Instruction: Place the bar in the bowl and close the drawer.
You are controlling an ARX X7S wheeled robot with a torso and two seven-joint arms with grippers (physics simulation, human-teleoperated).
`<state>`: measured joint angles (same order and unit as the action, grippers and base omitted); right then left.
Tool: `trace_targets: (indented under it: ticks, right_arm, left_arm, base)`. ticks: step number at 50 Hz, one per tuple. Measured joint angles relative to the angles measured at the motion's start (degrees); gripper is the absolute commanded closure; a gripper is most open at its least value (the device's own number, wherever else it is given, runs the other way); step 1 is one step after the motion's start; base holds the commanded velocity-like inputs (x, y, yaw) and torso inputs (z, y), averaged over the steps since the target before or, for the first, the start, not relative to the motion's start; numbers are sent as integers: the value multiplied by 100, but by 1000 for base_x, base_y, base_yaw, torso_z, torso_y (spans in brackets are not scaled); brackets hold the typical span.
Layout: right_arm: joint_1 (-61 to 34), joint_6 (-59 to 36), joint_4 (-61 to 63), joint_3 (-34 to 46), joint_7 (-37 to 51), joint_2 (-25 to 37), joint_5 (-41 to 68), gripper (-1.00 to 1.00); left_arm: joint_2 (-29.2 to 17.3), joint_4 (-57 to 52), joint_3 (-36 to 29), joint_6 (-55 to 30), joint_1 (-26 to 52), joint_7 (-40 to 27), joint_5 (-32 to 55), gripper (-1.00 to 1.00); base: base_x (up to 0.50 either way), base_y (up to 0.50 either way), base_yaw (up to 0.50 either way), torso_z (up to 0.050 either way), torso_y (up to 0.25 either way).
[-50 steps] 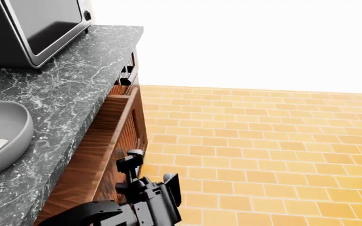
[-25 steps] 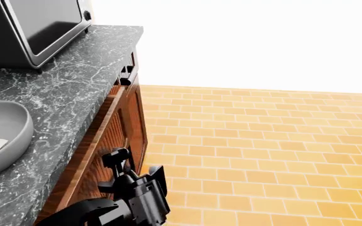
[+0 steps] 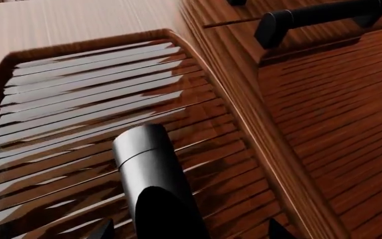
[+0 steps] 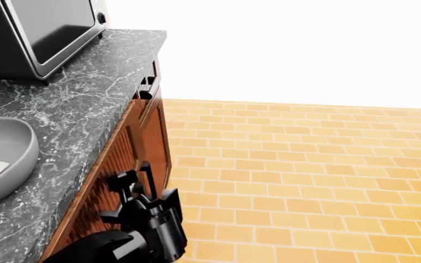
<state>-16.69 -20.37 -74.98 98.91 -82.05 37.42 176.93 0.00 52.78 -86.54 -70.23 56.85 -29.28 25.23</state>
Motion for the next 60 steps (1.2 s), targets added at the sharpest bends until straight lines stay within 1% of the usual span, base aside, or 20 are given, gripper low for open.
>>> trace_targets:
  ticks: [17,60]
  right_arm:
    - [8,24,1,-6,-8,-11,-11,-100]
    - [4,62,1,3,1,-51,-17,-100]
  left_arm:
    - [0,428,62,196,56,201,-93,-100]
    - [0,1005,144,334,111,391,-327,-100]
  base:
    - [0,0,0,0,0]
    - [0,0,0,0,1]
